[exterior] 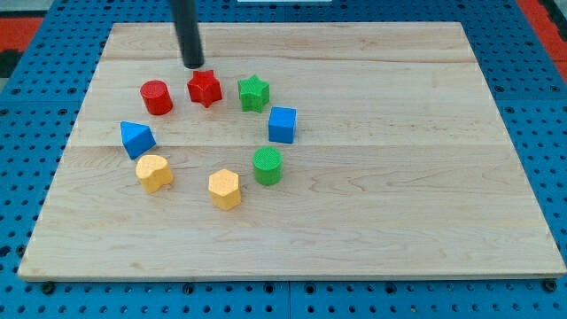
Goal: Adjust all the blocks to form a circle
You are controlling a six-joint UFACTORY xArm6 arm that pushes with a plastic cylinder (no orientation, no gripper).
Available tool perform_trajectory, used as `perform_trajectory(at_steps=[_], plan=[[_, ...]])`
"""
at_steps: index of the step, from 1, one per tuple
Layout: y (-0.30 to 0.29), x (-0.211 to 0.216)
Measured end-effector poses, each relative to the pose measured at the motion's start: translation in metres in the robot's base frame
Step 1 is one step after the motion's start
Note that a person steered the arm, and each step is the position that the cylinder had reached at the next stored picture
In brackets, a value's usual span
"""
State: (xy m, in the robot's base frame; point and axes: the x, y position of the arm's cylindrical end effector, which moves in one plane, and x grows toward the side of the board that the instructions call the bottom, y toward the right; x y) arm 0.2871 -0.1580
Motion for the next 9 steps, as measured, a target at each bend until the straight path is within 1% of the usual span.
perform_trajectory(at_steps=[1, 2, 3, 4, 5, 6, 7, 8, 9], plan=[[-0.017, 0.028], [-0.017, 0.045], [-0.035, 0.065], [-0.037, 0.058], [-0.106, 0.07], [-0.135, 0.122], [-0.108, 0.215], [0.01, 0.241], [0.075, 0.264]])
